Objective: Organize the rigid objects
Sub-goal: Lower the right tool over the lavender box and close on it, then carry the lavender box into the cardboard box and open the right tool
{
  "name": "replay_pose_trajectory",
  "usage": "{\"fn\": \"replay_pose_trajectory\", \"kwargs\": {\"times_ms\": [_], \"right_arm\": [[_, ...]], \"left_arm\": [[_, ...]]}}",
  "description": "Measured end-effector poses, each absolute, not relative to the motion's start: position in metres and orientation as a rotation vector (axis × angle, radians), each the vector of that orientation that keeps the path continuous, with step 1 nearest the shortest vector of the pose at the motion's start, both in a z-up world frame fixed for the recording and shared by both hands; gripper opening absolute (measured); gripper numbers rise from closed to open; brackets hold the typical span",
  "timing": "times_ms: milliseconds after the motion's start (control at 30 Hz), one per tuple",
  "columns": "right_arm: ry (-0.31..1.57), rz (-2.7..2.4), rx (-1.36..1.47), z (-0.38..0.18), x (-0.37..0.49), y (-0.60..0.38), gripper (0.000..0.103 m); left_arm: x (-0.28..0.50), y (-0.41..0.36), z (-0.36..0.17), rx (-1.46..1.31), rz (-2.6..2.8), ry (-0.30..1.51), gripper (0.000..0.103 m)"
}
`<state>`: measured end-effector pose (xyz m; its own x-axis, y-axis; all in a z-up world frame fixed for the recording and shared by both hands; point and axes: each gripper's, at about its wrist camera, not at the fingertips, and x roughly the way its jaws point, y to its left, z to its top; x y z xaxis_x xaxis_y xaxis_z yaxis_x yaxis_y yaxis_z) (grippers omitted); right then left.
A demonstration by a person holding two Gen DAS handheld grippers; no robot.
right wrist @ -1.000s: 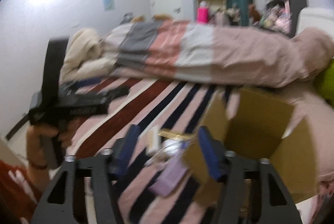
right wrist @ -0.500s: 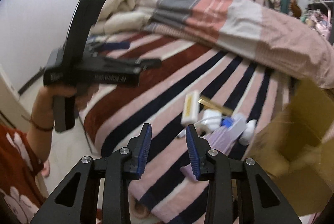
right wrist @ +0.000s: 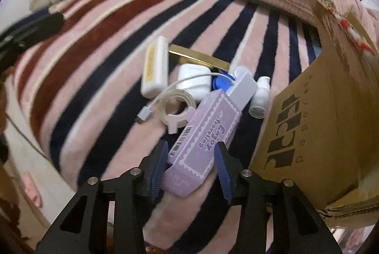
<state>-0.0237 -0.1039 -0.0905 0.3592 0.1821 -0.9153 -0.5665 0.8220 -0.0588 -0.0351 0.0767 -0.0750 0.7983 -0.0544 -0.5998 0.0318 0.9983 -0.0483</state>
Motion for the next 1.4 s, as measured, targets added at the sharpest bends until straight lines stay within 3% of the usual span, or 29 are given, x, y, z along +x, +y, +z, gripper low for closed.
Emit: {"fn": "replay_pose_trajectory", "kwargs": {"times_ms": [167, 333, 400, 467, 533, 600, 767, 833, 900, 1100, 1200, 1300, 1367, 1400], "right_arm": [[1.107, 0.482, -0.412, -0.09, -0.024, -0.106, 0.039], [1.061, 0.58, -0.395, -0.086, -0.029, -0.098, 0.011], [1.084, 0.623, -0.377, -0.085, -0.03, -0.097, 0.011], [1.074, 0.561, -0.408, -0.085, -0.031, -0.098, 0.014], [1.078, 0.511, -0.419, -0.086, -0.027, -0.099, 0.049], [1.093, 0.489, -0.446, -0.089, -0.027, -0.097, 0.058], [1.176, 0.457, -0.413, -0.105, -0.011, -0.092, 0.057], [1.148, 0.443, -0.405, -0.102, -0.004, -0.094, 0.044], [1.115, 0.437, -0.426, -0.098, -0.009, -0.097, 0.041], [1.145, 0.583, -0.451, -0.087, -0.029, -0.104, 0.039], [1.176, 0.572, -0.485, -0.092, -0.023, -0.1, 0.044], [1.208, 0.539, -0.491, -0.109, -0.021, -0.088, 0.06], [1.201, 0.519, -0.486, -0.114, -0.014, -0.086, 0.056], [1.184, 0.494, -0.488, -0.115, -0.012, -0.088, 0.039]], "left_arm": [[-0.038, 0.073, -0.077, -0.015, -0.06, 0.64, 0.103], [-0.041, 0.067, -0.077, 0.011, -0.071, 0.632, 0.103], [-0.042, 0.065, -0.075, 0.027, -0.067, 0.625, 0.103], [-0.043, 0.064, -0.074, 0.03, -0.069, 0.62, 0.103], [-0.044, 0.064, -0.073, 0.032, -0.072, 0.616, 0.103], [-0.044, 0.065, -0.074, 0.034, -0.071, 0.614, 0.103], [-0.046, 0.067, -0.075, 0.023, -0.073, 0.615, 0.103], [-0.048, 0.068, -0.076, 0.03, -0.072, 0.616, 0.103], [-0.049, 0.068, -0.077, 0.043, -0.066, 0.618, 0.103], [-0.049, 0.069, -0.078, 0.024, -0.088, 0.616, 0.103], [-0.048, 0.067, -0.078, 0.028, -0.09, 0.615, 0.103], [-0.051, 0.065, -0.08, 0.035, -0.113, 0.59, 0.102], [-0.053, 0.065, -0.082, 0.035, -0.143, 0.592, 0.103], [-0.053, 0.066, -0.082, 0.034, -0.16, 0.601, 0.103]]}}
